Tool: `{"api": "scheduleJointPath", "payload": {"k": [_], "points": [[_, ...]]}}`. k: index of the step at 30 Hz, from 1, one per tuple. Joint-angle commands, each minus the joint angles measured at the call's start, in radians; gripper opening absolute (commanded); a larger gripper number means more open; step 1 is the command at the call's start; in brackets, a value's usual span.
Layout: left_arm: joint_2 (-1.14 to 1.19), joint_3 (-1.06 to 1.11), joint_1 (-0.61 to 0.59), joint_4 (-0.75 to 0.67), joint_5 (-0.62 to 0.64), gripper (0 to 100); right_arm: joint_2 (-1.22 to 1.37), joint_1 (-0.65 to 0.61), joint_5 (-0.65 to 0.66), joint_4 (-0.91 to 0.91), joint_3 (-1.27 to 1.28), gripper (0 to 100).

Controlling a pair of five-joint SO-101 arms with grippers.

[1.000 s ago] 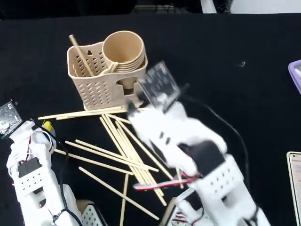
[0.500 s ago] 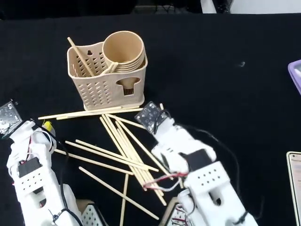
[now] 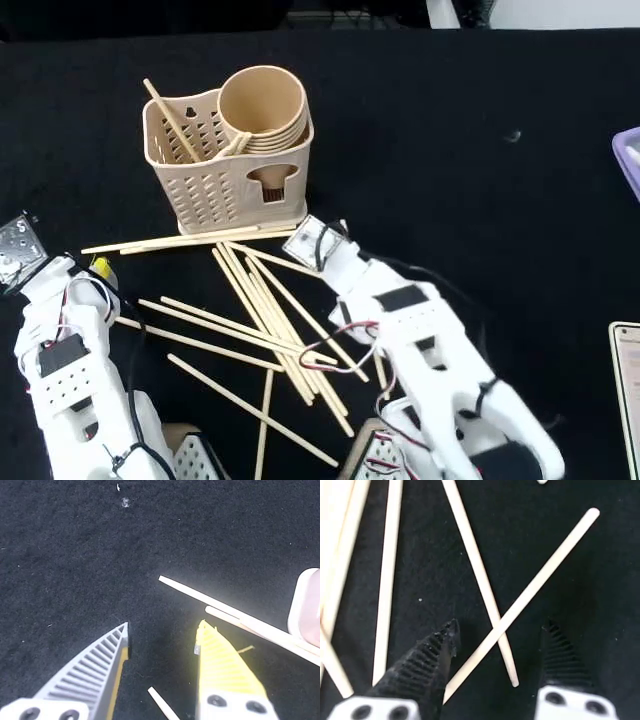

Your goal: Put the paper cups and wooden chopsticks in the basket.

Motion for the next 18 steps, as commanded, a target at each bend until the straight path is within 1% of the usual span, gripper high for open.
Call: {"api": "scheduleJointPath", "payload": {"k": [1, 4, 5, 6, 9, 18], "points": [[-0.009, -0.004, 0.005, 0.005, -0.012, 22, 0.071, 0.028, 0.014, -0.020, -0.085, 18.5], [-0.009, -0.004, 0.005, 0.005, -0.012, 22, 0.090, 0.028, 0.014, -0.026, -0.090, 1.4], [-0.009, -0.004, 0.005, 0.005, -0.012, 22, 0.090, 0.028, 0.014, -0.021, -0.090, 1.0], [-0.009, -0.004, 0.005, 0.005, -0.012, 22, 0.087, 0.028, 0.014, -0.020, -0.088, 3.4], [-0.009, -0.004, 0.005, 0.005, -0.012, 22, 0.059, 0.028, 0.012, -0.015, -0.084, 0.8], [-0.009, -0.004, 0.008, 0.005, -0.012, 22, -0.182, 0.020, 0.008, 0.149, -0.068, 1.0]]}}
